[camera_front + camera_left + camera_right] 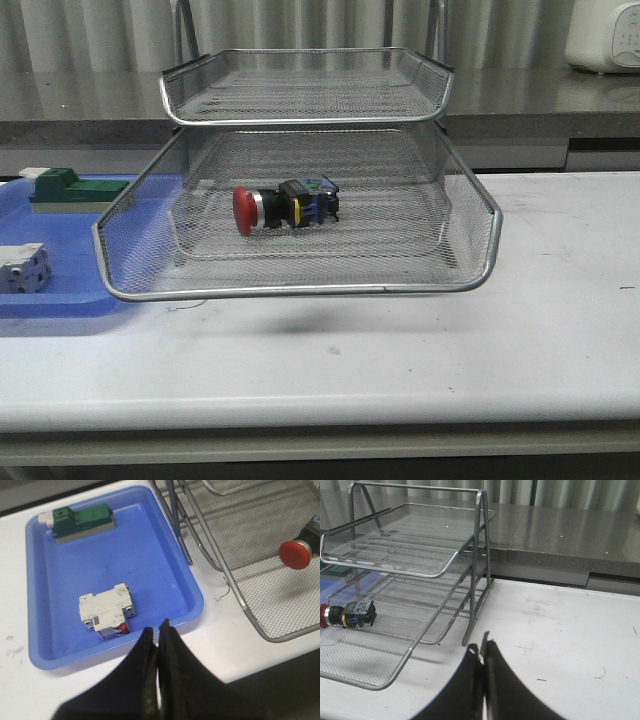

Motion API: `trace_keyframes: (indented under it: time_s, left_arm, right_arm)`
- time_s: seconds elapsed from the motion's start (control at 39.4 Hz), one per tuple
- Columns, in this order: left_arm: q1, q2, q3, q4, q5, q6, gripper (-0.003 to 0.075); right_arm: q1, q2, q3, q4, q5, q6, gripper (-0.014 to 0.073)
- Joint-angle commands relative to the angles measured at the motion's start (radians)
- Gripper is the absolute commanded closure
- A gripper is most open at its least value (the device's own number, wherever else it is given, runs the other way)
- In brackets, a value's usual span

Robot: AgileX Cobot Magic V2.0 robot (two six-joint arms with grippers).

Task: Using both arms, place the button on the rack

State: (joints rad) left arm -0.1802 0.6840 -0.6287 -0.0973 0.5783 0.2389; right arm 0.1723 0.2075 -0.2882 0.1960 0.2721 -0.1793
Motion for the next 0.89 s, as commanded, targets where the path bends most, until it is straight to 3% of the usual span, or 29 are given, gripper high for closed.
trace_keyframes:
  time_s: [0.0, 0.38, 0.86]
  left_arm:
    - [0.005, -0.157, 0.057, -0.019, -0.111, -0.012, 0.0739]
    - [0.005, -0.647, 0.220, -0.050, -0.140, -0.012, 0.0739]
    - [0.005, -0.671, 0.227, -0.050, -0.147, -0.012, 0.0739]
  right_arm:
    - [-0.004, 0.007, -0.029, 0.006, -0.084, -0.003, 0.0704]
    - [-0.004, 0.007, -0.029, 0.006, -0.084, -0.003, 0.0704]
    - [-0.004, 0.007, -0.029, 0.006, -0.084, -0.003, 0.0704]
